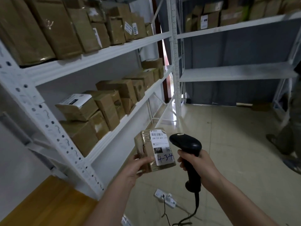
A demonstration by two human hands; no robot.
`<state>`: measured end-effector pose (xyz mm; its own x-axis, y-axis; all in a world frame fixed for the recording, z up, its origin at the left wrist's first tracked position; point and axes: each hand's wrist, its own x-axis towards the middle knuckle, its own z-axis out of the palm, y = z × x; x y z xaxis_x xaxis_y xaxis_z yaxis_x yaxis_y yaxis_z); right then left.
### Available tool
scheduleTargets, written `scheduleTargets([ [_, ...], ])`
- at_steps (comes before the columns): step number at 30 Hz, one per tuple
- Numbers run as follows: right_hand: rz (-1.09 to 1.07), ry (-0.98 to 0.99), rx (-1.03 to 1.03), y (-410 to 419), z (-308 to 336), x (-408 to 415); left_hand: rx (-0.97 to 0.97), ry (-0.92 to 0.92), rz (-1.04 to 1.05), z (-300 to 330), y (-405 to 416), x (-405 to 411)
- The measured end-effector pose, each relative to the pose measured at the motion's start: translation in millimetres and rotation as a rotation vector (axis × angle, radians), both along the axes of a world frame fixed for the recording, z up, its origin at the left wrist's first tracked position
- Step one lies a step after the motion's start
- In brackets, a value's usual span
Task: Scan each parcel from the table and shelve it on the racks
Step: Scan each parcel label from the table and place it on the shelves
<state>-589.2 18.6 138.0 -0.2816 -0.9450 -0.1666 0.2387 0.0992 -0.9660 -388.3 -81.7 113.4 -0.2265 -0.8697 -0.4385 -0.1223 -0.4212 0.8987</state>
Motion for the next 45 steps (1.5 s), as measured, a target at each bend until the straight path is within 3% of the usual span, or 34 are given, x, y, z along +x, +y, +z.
scheduleTargets([
  [13,-0.029,-0.104,-0.065,-95.6,2.5,-81.6,-0.079,0.005,0.206,20.6,-82.4,-94.4],
  [20,-0.042,-0.074,-0.097,-185.6,20.7,-125.7,-0.24,0.065,0.193,47.4,-176.9,-143.2],
  [31,-0.058,-0.008,-0.154,-333.1,57.3,-172.6,-0.268,0.115,0.173,88.5,-320.3,-192.9],
  [38,-0.129,0.034,-0.346,-397.1,115.4,-194.2,-0.392,0.129,0.142,146.3,-380.1,-212.8],
  [45,-0.118,0.099,-0.541,-474.9,169.2,-212.4,-0.601,0.014,0.212,222.3,-425.1,-235.7],
])
